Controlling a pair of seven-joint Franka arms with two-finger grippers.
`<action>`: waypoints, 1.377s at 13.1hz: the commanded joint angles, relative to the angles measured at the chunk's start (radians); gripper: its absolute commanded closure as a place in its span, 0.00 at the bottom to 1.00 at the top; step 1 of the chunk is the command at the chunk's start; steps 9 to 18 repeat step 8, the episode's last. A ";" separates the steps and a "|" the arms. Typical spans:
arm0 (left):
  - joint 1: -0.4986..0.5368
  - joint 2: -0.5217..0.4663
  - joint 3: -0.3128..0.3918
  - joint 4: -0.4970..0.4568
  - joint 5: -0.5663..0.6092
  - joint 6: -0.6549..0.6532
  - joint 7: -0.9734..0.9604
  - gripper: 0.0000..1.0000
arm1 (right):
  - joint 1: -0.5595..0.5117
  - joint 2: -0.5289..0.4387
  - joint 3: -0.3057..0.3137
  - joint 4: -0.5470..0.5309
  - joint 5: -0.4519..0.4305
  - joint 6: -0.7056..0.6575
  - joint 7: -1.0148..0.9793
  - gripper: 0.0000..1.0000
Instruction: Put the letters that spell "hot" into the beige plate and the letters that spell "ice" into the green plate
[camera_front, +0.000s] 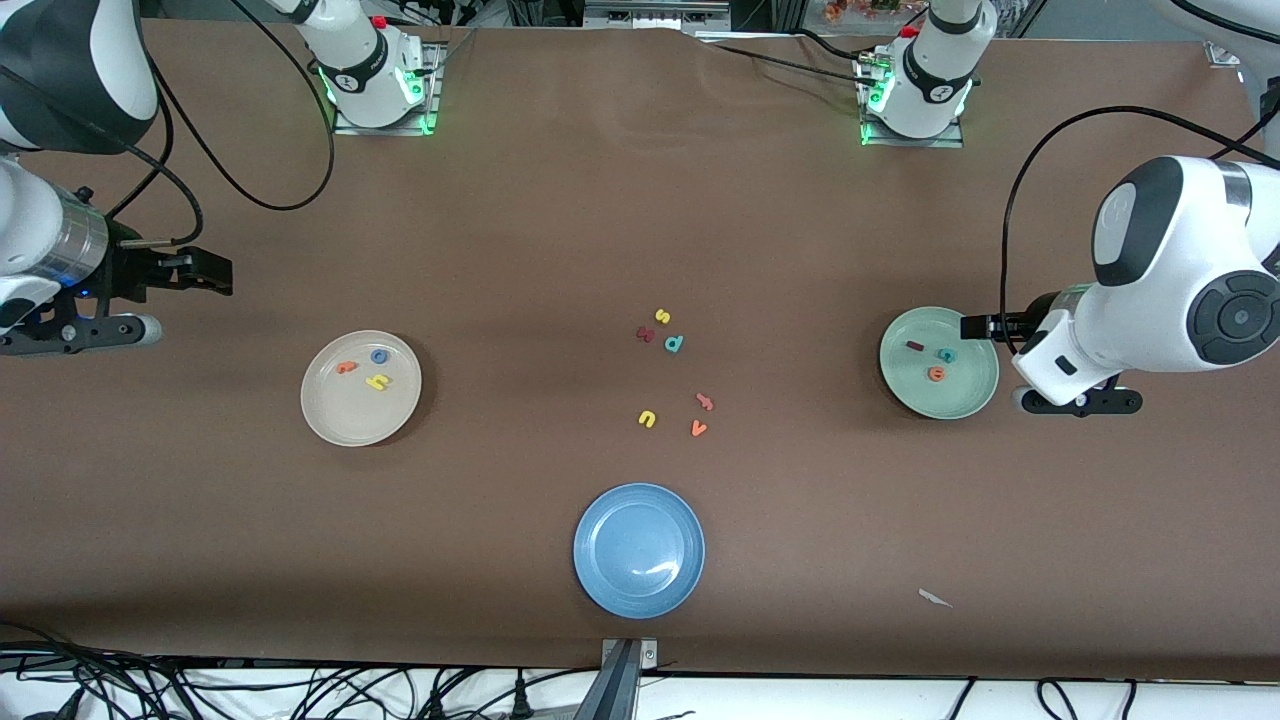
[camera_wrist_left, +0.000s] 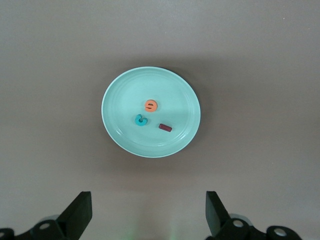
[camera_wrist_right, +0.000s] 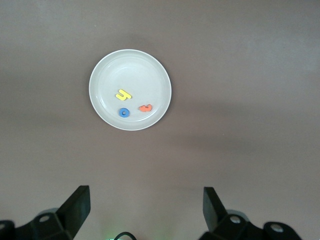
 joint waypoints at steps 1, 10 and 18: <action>0.003 -0.009 0.007 0.004 -0.018 0.007 0.004 0.00 | 0.014 0.012 0.003 0.028 -0.006 -0.012 -0.013 0.00; 0.014 -0.016 0.013 0.013 -0.020 0.007 0.013 0.00 | 0.014 0.012 0.002 0.028 -0.005 -0.013 -0.004 0.00; 0.014 -0.016 0.013 0.013 -0.020 0.007 0.013 0.00 | 0.014 0.012 0.002 0.028 -0.005 -0.013 -0.004 0.00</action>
